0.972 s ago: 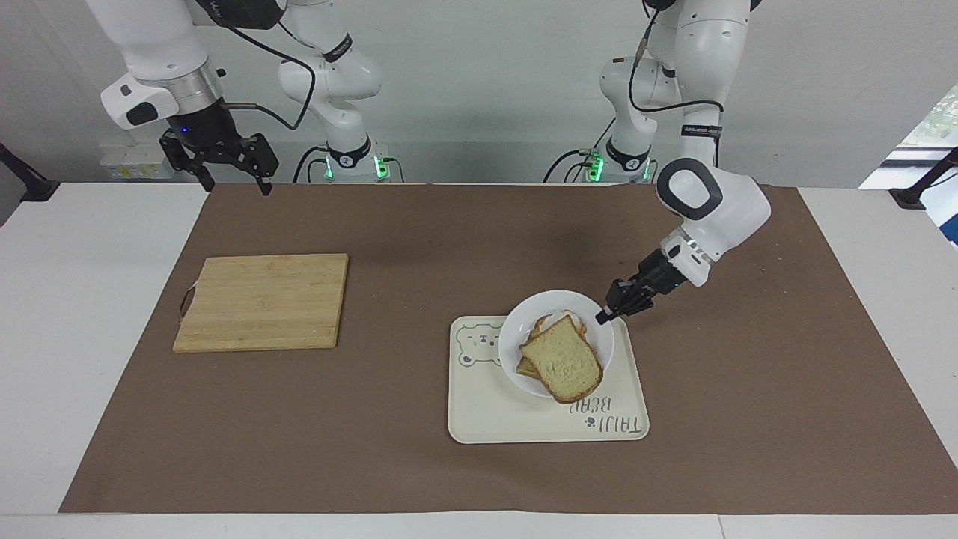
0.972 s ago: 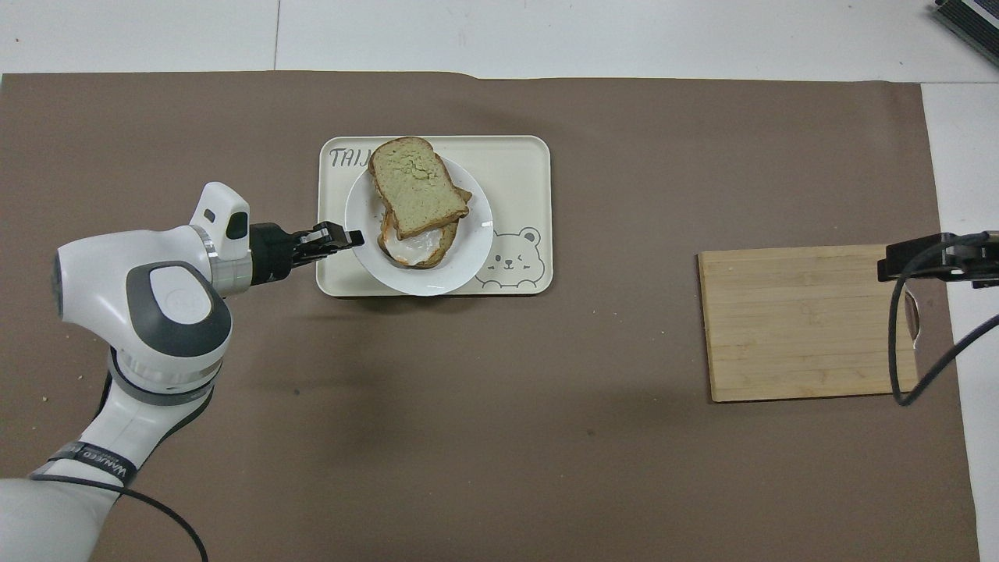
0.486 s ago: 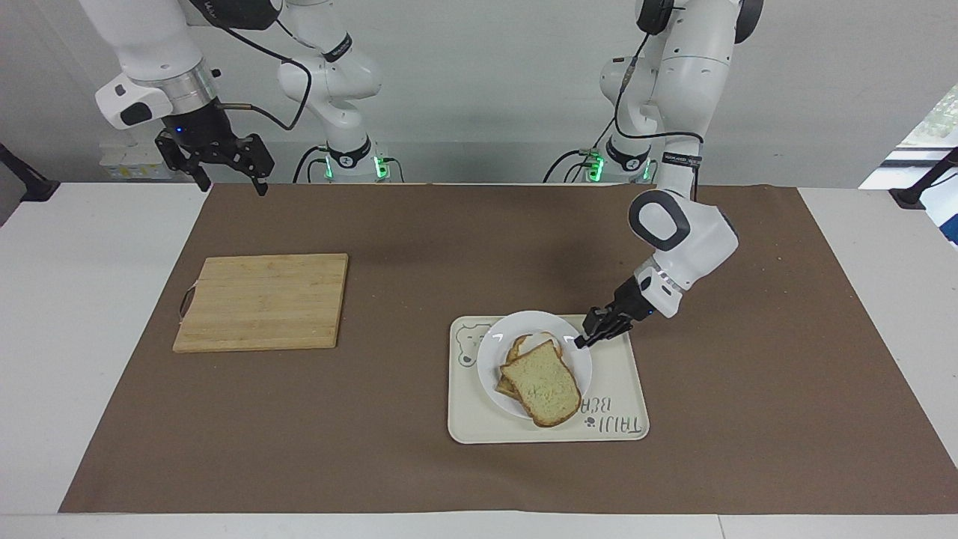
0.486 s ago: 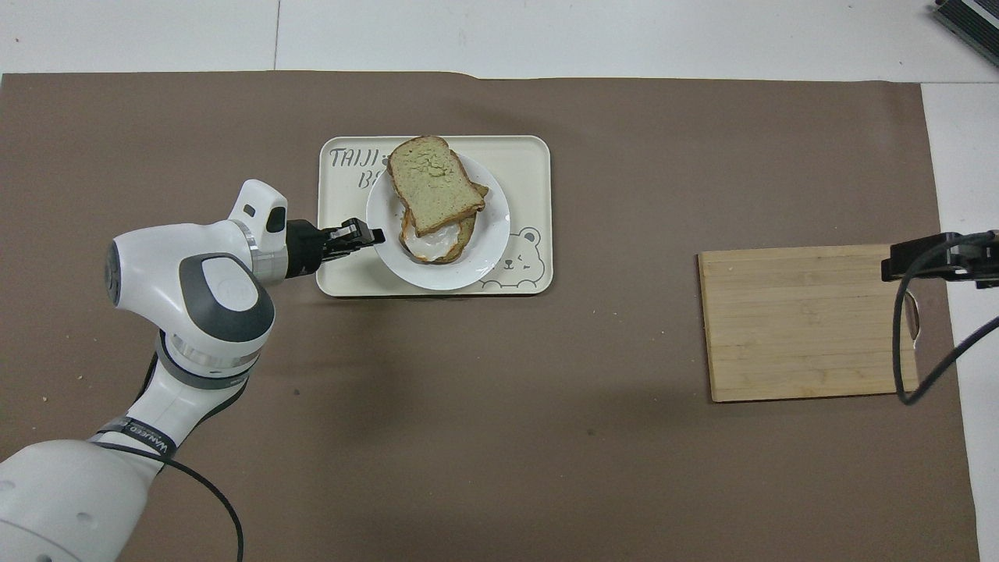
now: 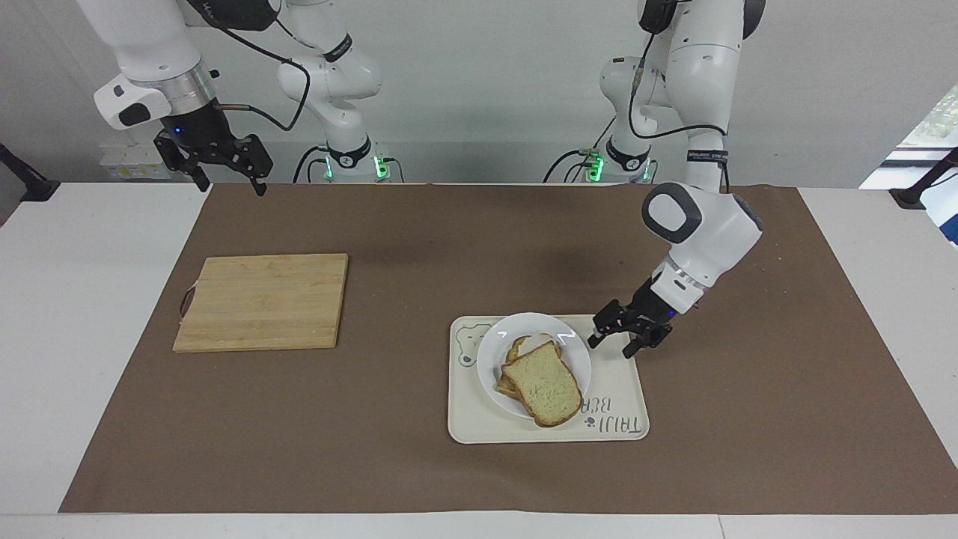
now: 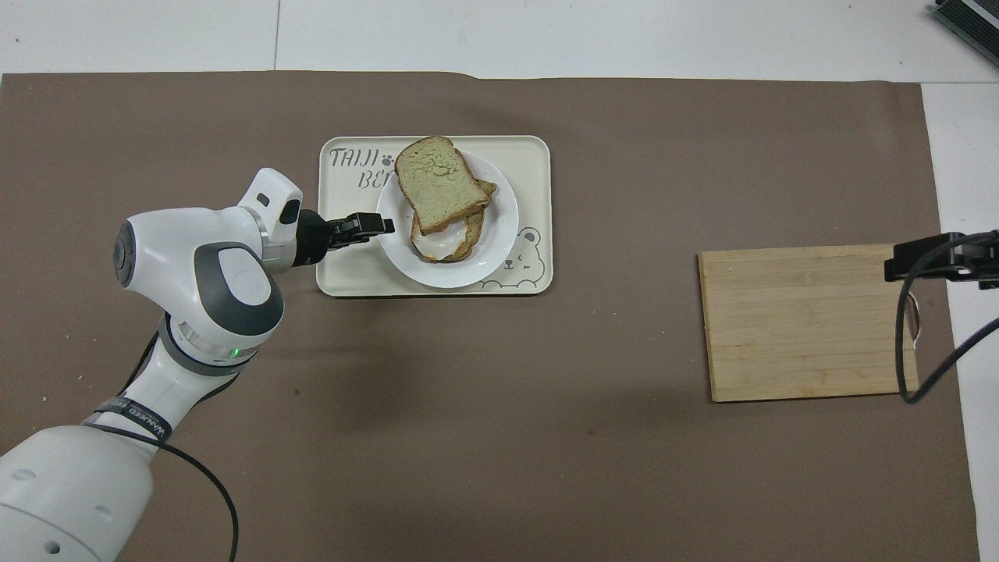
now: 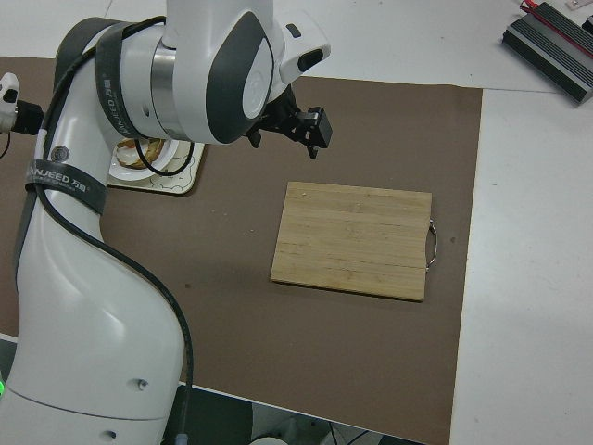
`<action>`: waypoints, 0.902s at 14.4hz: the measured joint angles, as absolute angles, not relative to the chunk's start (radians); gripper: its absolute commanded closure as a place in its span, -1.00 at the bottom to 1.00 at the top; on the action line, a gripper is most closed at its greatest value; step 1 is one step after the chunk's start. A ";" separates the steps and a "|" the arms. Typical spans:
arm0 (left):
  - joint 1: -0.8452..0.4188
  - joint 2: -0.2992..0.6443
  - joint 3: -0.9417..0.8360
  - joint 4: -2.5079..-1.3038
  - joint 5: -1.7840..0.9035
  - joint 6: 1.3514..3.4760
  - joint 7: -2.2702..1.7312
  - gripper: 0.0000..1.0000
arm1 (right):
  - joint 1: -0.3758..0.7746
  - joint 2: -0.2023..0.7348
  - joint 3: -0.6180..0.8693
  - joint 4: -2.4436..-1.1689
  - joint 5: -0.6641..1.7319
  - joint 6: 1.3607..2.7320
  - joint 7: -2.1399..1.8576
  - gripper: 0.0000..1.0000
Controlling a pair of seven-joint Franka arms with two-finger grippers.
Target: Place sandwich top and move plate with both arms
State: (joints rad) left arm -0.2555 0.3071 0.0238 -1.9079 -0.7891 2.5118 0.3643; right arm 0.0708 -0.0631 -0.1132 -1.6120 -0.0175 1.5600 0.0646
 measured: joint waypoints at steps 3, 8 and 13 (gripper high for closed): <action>-0.253 0.221 0.134 -1.862 -0.611 2.312 0.364 -1.00 | 0.071 -0.063 -0.114 -1.612 -0.018 1.560 0.065 -1.00; -0.250 0.141 0.239 -1.551 -0.189 1.820 0.363 -1.00 | 0.068 -0.063 -0.115 -1.612 -0.018 1.547 0.065 -1.00; -0.250 0.107 0.242 -1.406 -0.115 1.594 0.362 -1.00 | 0.060 -0.064 -0.115 -1.613 -0.018 1.532 0.065 -1.00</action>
